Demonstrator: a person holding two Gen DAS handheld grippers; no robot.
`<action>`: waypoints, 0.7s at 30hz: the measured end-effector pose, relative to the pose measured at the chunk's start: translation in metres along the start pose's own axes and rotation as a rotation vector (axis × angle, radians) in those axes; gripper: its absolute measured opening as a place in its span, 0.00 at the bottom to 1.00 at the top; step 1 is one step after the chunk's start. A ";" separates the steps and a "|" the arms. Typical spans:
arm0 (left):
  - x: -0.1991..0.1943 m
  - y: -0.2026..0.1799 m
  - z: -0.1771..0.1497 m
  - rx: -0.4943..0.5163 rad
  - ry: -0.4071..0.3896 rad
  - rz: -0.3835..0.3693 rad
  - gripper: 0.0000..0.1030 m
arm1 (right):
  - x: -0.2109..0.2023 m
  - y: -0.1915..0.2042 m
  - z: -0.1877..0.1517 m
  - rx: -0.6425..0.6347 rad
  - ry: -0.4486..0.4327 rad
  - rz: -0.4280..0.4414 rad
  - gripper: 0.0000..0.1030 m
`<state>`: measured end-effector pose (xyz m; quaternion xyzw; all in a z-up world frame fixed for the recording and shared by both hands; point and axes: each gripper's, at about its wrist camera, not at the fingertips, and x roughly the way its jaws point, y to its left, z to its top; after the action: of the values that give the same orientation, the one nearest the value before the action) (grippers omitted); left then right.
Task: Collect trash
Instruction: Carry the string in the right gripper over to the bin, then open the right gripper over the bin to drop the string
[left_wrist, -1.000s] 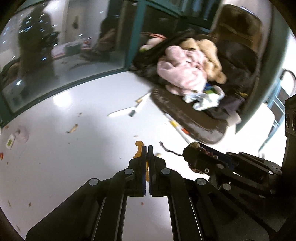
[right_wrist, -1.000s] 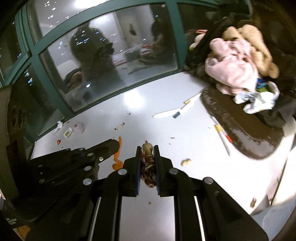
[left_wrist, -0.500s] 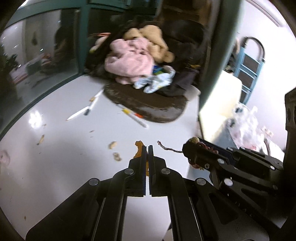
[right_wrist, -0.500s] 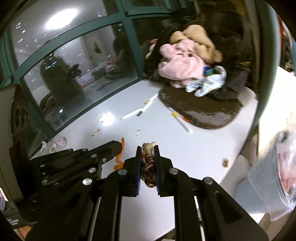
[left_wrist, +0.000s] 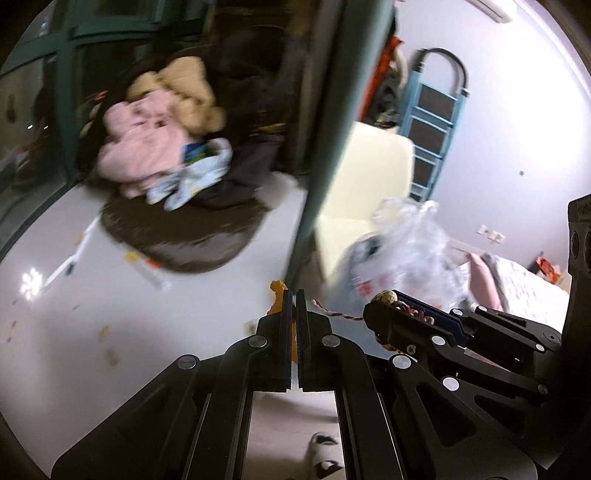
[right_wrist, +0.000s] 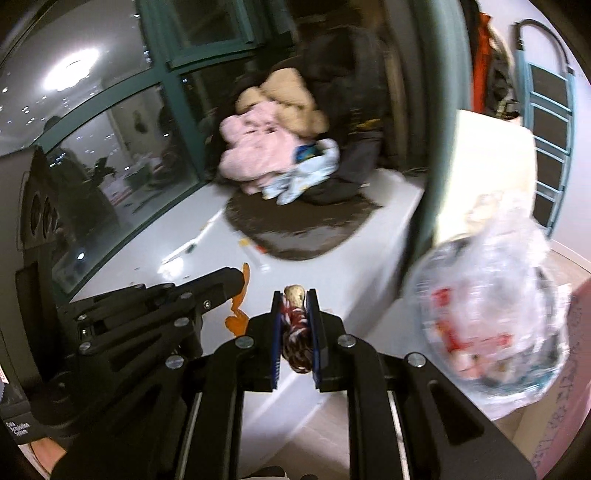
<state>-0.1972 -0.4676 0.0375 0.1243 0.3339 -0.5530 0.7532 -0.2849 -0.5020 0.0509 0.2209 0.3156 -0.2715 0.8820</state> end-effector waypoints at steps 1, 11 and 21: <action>0.004 -0.007 0.003 0.004 0.000 -0.009 0.01 | -0.002 -0.010 0.003 0.006 -0.004 -0.011 0.13; 0.074 -0.111 0.034 0.102 0.029 -0.142 0.01 | -0.026 -0.126 0.019 0.110 -0.044 -0.151 0.13; 0.122 -0.146 0.041 0.069 0.114 -0.168 0.38 | -0.026 -0.191 0.022 0.187 -0.041 -0.187 0.13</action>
<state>-0.2963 -0.6339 0.0164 0.1531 0.3661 -0.6173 0.6793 -0.4102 -0.6493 0.0420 0.2664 0.2902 -0.3852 0.8345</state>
